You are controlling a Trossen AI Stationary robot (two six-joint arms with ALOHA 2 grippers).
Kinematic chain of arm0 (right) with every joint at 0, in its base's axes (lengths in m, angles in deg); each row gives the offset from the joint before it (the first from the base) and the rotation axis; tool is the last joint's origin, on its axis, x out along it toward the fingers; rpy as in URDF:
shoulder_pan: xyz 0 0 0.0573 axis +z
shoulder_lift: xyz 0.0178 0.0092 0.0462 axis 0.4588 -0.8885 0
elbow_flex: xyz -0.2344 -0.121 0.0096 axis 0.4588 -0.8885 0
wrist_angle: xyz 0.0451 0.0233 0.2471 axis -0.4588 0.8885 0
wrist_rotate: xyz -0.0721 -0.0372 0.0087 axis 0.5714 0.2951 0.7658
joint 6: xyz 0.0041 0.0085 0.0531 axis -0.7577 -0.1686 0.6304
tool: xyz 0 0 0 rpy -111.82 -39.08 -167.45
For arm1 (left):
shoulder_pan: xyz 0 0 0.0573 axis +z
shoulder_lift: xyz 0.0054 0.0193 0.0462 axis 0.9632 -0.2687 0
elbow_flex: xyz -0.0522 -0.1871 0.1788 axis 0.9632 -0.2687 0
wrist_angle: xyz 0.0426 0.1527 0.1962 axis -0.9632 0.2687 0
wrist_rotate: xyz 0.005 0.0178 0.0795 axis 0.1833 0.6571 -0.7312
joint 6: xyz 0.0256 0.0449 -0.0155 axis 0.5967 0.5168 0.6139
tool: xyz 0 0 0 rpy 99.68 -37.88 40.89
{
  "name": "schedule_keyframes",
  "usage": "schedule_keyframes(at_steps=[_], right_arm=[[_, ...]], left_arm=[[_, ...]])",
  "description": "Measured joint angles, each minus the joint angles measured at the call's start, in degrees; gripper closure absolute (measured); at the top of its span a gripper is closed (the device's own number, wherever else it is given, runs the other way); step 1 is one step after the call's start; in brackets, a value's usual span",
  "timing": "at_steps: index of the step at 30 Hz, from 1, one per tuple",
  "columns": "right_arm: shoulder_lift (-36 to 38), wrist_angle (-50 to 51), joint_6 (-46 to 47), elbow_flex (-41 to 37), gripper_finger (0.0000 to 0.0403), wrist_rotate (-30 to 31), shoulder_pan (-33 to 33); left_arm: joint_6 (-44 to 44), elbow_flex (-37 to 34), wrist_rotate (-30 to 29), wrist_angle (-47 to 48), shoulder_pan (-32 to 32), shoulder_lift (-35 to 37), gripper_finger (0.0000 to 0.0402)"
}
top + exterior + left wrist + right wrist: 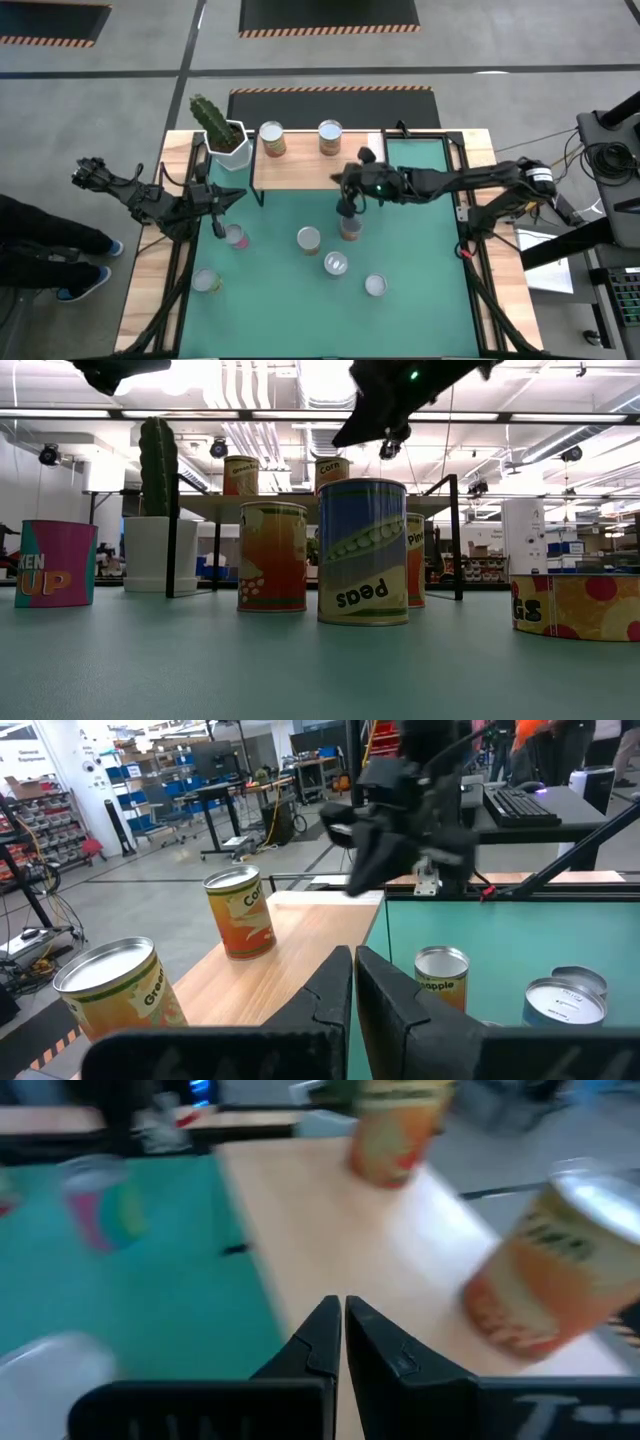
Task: Pick and place cans onto a shelf
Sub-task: Put the canned pineapple on the shelf
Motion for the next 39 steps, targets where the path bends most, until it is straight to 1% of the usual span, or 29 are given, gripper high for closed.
schedule_keyframes(at_steps=[7,10,14,17,20,22,28,31,34,36,39], right_arm=[[2.68,11.96,4.08,0.0,0.0394,-4.17,5.42],[2.76,16.33,6.35,0.0,0.0394,-4.17,7.34],[2.6,17.52,7.48,0.0,0.0392,-4.15,9.75],[2.6,17.44,7.74,0.0,0.0377,-4.16,11.0],[2.74,18.0,8.11,0.0,0.0346,-4.13,11.7],[2.73,18.48,9.06,0.0,0.0319,-4.09,11.92],[2.68,20.03,11.85,0.0,0.021,-4.11,12.04],[2.66,20.07,11.72,0.0,0.0152,-4.13,12.44],[2.49,20.04,10.55,0.0,0.0103,-4.15,12.93],[2.45,20.12,8.76,0.0,0.0078,-4.38,12.99],[2.45,19.76,9.5,0.0,0.0053,-4.56,12.91]], left_arm=[[-0.22,0.0,0.0,0.0,0.02,0.0,0.0402],[-0.22,0.0,0.0,0.0,0.01,0.0,0.0402],[-0.22,0.0,0.0,0.0,0.01,0.0,0.0402],[-0.22,0.0,-0.01,0.0,0.0,0.0,0.0402],[-0.22,0.0,-0.02,0.0,0.0,0.0,0.0402],[-0.23,0.0,-0.01,0.0,0.0,0.0,0.0402],[-0.24,0.0,-0.01,0.0,0.0,0.0,0.0402],[-0.23,0.0,-0.02,0.0,0.0,0.0,0.0402],[-0.22,0.0,-0.02,0.0,0.0,0.0,0.0402],[-0.16,0.0,0.0,0.0,0.01,0.0,0.0402],[-0.01,0.0,-0.02,-0.02,0.0,0.0,0.0402]])
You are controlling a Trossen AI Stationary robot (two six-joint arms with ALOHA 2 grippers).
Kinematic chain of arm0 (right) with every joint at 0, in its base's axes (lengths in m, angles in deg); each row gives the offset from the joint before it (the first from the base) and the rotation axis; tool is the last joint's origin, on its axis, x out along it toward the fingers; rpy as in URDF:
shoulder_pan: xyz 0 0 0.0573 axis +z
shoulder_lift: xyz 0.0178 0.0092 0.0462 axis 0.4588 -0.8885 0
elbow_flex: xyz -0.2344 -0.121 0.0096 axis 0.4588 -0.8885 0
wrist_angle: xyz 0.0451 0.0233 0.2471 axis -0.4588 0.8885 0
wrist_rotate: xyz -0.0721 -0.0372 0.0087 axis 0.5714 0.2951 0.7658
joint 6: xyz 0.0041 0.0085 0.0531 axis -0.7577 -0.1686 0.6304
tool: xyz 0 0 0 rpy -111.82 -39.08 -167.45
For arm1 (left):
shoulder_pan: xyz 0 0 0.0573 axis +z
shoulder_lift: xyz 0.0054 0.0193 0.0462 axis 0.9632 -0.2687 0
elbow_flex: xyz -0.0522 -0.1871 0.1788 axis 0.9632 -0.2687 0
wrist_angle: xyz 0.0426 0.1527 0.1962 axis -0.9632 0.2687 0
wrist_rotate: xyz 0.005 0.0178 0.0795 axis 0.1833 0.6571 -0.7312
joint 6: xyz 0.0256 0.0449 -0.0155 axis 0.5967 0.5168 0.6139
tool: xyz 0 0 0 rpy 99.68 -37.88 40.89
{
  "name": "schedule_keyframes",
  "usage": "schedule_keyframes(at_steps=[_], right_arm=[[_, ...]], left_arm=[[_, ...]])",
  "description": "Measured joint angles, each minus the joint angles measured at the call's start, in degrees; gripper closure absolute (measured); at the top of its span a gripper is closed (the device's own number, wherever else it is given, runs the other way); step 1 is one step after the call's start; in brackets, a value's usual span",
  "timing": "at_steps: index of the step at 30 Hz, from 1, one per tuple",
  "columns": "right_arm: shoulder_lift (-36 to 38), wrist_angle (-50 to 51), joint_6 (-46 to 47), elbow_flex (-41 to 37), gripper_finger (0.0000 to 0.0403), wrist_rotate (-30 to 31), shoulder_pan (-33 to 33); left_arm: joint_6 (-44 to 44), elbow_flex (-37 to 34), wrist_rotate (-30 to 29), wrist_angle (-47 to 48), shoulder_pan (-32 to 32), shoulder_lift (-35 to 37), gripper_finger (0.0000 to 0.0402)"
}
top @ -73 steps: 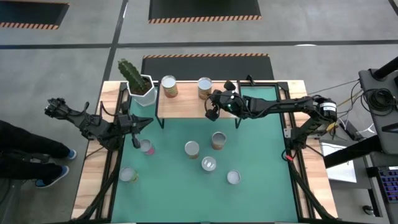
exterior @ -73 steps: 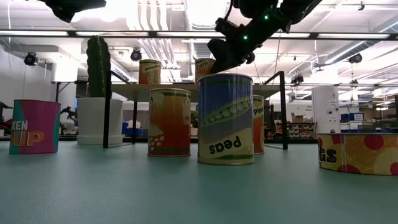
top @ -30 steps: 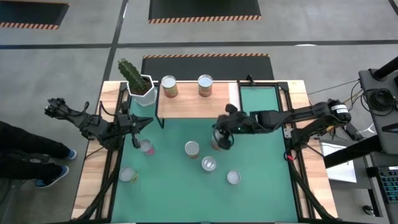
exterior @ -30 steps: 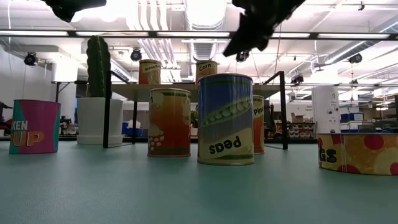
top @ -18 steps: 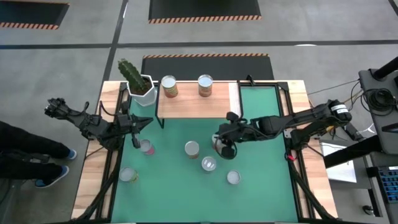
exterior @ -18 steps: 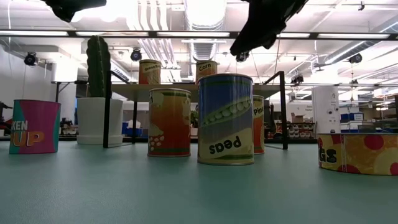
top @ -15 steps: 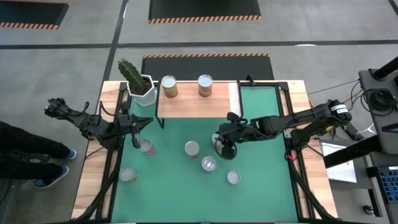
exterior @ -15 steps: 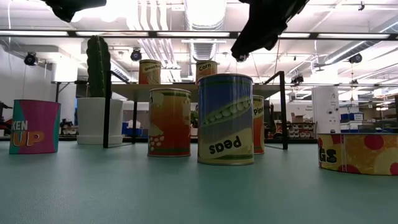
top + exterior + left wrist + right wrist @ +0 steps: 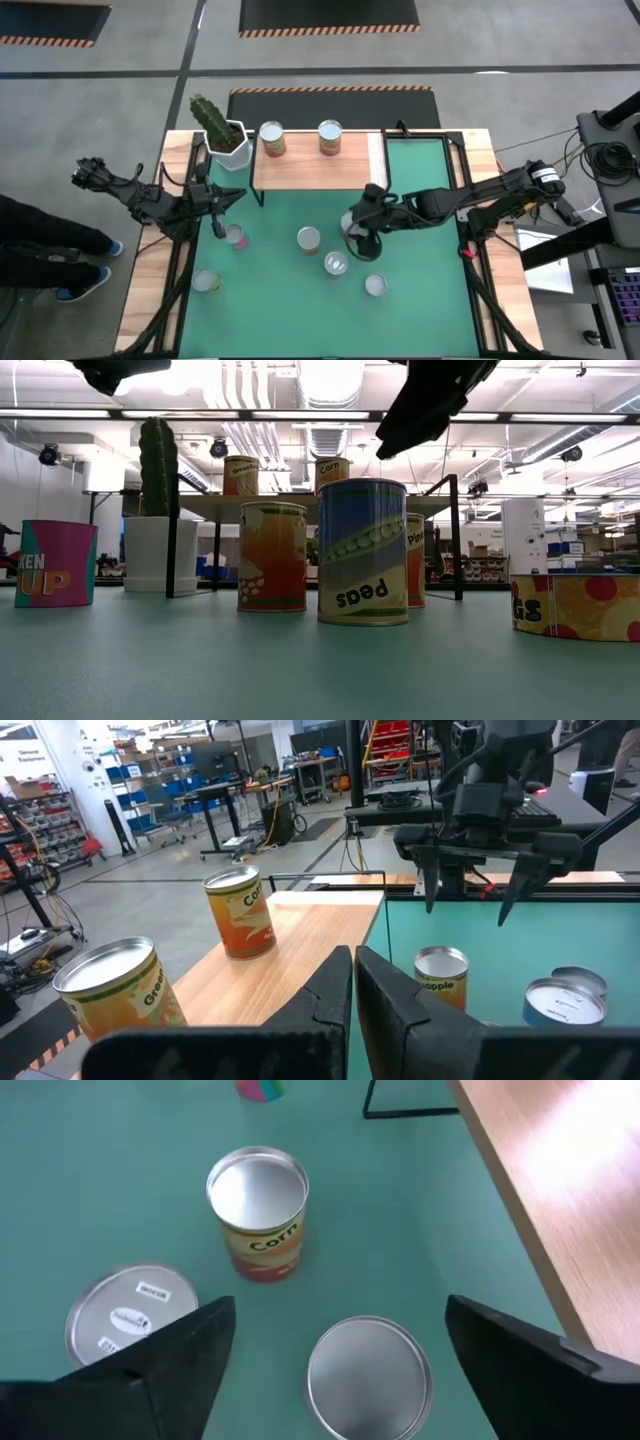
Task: Pick and place cans onto a shelf
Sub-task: Put the canned pineapple on the shelf
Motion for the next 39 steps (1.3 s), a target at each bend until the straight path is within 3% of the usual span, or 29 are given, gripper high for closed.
schedule_keyframes(at_steps=[6,13,19,25,34,39], right_arm=[[0.0,-0.77,0.25,0.0,0.0039,0.0,-0.01],[0.01,1.07,9.07,-2.74,0.0039,0.06,2.9],[0.07,-0.7,11.95,-8.29,0.0039,13.06,9.71],[0.07,-12.02,12.93,-16.04,0.0039,22.97,12.4],[0.07,-30.29,14.5,-27.68,0.0039,25.96,12.16],[0.07,-35.49,16.15,-31.73,0.0039,26.1,12.23]], left_arm=[[1.22,0.0,0.0,-1.16,0.0,0.0,0.0402],[2.78,0.0,-0.02,-2.38,0.0,0.0,0.0402],[3.02,0.0,-0.02,-2.35,0.01,-0.02,0.0402],[5.33,0.0,-0.02,-3.1,0.0,-0.02,0.0402],[5.88,0.0,-0.02,-3.91,0.0,-0.02,0.0402],[5.88,0.0,-0.02,-3.91,0.0,-0.02,0.0402]])
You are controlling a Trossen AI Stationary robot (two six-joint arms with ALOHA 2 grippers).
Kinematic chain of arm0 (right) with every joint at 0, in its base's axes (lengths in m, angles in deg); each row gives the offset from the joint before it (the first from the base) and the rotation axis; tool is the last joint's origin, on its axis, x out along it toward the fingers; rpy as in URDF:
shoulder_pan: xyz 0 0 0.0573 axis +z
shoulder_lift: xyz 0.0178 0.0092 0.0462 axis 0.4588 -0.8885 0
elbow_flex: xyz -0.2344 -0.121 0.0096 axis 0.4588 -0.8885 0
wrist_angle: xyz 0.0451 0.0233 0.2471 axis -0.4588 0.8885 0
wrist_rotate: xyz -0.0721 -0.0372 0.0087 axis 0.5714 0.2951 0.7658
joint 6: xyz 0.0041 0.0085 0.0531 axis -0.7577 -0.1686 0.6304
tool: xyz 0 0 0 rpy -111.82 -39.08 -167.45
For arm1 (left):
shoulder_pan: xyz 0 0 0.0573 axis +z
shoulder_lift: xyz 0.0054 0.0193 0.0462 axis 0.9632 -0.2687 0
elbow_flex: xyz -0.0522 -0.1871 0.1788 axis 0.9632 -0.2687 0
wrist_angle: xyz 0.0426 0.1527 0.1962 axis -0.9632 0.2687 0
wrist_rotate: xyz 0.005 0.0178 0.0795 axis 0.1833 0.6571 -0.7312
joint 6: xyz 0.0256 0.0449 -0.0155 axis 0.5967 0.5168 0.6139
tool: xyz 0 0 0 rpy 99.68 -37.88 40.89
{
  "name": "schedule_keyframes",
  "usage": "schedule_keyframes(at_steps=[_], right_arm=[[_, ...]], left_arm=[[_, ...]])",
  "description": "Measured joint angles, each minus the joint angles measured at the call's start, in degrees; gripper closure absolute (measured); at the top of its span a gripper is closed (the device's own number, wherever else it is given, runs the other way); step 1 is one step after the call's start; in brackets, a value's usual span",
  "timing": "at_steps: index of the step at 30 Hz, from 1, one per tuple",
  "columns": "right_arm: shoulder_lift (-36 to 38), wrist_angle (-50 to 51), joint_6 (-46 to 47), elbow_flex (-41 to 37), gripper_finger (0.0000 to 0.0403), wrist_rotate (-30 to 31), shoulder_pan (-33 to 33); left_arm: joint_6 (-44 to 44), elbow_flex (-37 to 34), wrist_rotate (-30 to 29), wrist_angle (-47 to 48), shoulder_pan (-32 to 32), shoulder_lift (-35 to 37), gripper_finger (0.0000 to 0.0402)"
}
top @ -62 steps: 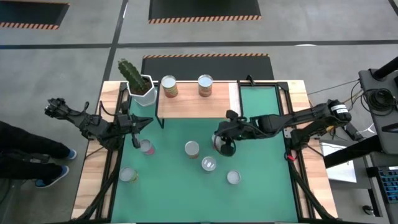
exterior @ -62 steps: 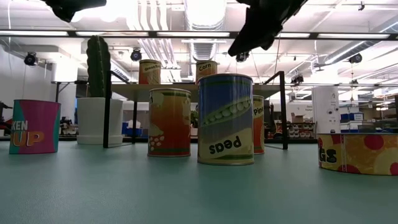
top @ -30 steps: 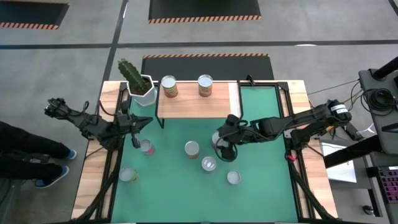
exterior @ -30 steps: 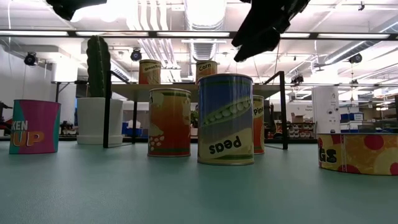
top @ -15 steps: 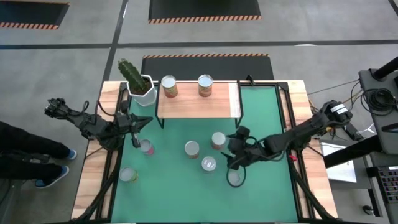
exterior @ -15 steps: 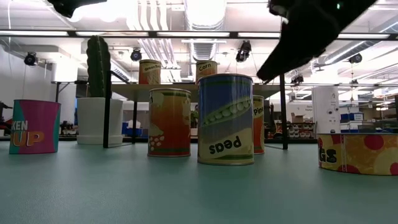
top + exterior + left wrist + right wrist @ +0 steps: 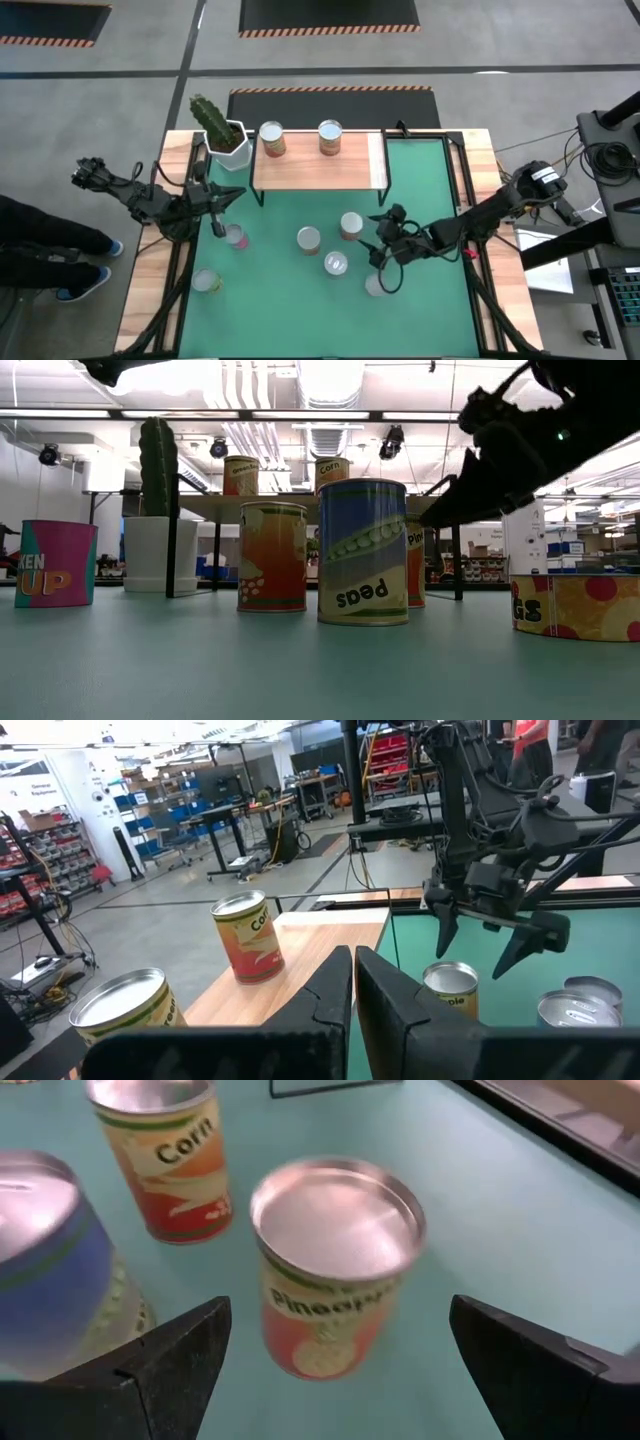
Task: Pick and place cans onto a shelf
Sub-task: Put the canned pineapple on the shelf
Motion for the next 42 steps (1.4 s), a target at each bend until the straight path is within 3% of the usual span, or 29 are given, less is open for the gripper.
schedule_keyframes(at_steps=[11,21,42], right_arm=[[-1.16,-7.14,2.4,-4.75,0.0039,0.43,0.0],[-13.14,-22.54,-3.29,-4.9,0.0039,3.46,0.0],[-26.97,-46.13,-6.81,-4.77,0.0039,6.55,-2.75]], left_arm=[[-0.02,0.0,0.0,0.0,0.02,0.0,0.0402],[-0.02,0.0,0.01,0.0,0.01,0.02,0.0402],[0.2,0.0,0.0,0.02,0.02,-0.11,0.0402]])
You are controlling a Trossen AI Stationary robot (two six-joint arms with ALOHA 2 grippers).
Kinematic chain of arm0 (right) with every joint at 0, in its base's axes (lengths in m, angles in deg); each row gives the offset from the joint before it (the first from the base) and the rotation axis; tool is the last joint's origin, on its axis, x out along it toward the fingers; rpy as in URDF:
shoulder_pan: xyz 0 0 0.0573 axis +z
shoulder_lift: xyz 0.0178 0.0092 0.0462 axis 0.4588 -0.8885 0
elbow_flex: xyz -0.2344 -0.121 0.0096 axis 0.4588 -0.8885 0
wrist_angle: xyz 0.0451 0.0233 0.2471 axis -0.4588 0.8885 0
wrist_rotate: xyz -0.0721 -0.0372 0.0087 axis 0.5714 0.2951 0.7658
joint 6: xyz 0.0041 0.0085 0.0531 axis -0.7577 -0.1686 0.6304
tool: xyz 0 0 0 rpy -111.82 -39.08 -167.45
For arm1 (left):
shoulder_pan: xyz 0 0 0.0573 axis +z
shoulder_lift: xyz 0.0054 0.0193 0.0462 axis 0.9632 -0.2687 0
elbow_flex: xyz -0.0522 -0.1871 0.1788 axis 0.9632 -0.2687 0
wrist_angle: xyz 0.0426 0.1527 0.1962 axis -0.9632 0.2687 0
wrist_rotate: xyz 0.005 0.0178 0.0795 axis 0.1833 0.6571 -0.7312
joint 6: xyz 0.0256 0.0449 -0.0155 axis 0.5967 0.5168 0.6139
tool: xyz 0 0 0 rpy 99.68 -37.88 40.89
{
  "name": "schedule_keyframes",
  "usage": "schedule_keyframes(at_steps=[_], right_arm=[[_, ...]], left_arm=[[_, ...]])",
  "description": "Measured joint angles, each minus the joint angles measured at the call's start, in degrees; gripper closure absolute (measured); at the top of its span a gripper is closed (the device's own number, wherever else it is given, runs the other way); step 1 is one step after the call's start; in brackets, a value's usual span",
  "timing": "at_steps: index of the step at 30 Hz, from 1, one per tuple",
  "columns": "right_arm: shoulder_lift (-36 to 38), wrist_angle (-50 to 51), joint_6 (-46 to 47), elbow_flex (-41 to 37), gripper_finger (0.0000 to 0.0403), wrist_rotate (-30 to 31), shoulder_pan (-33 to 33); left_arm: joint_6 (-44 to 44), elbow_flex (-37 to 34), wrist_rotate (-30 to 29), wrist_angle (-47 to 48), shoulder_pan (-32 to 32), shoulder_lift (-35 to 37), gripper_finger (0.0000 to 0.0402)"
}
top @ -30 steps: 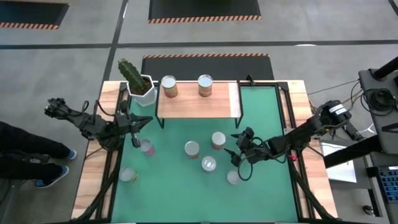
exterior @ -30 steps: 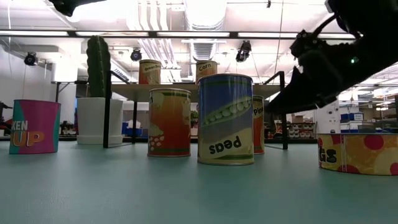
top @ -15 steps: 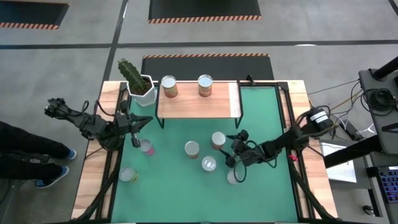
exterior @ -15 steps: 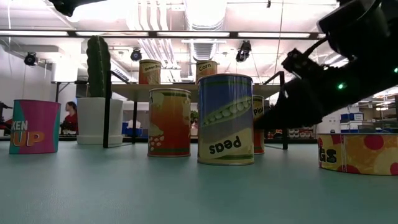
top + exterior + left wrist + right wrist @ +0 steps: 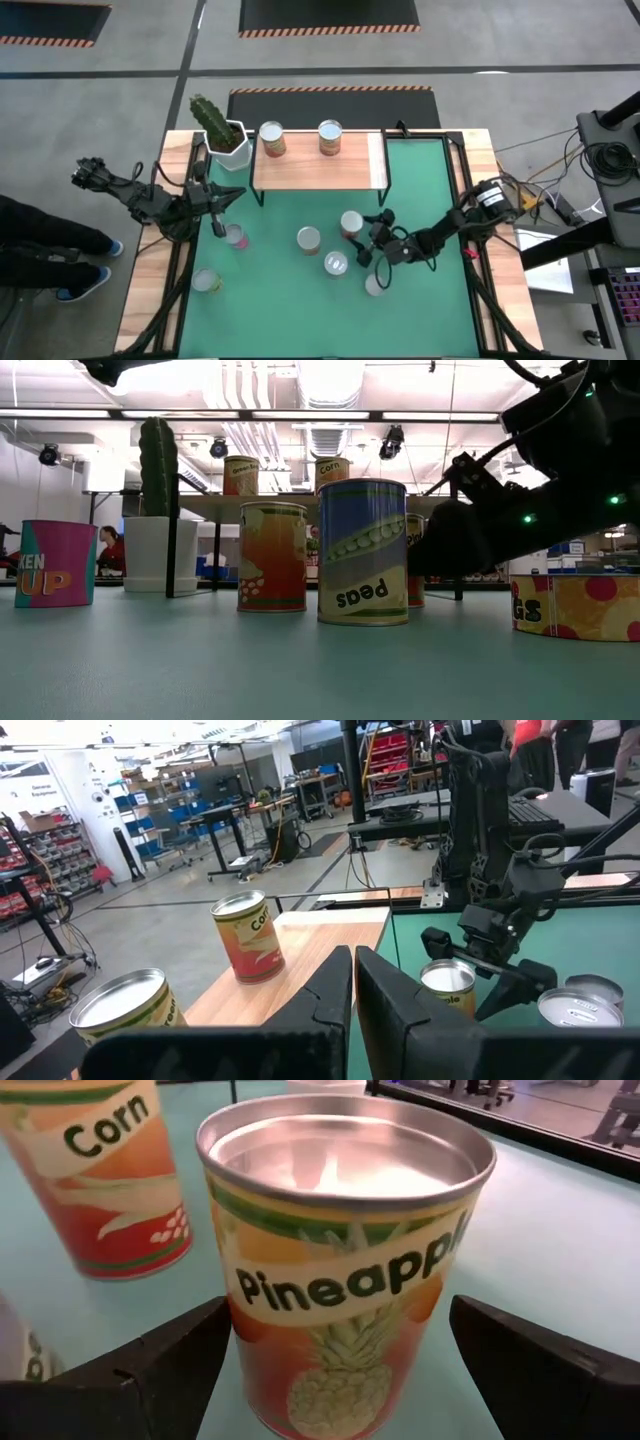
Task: Pick and place cans onto a shelf
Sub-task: Put the canned pineapple on the shelf
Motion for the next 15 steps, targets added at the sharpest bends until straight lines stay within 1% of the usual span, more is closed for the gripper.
schedule_keyframes(at_steps=[6,8,15], right_arm=[[0.11,-1.38,-1.26,0.0,0.004,0.43,-0.18],[0.22,-1.45,-1.27,0.0,0.0048,0.44,-0.18],[0.22,-1.51,-1.37,0.02,0.0126,-0.72,-0.18]], left_arm=[[0.0,0.0,0.0,-0.02,-0.01,-0.12,0.0402],[0.0,0.0,0.01,-0.02,0.0,-0.13,0.0402],[0.0,0.0,0.0,-0.02,-0.01,-0.13,0.0402]])
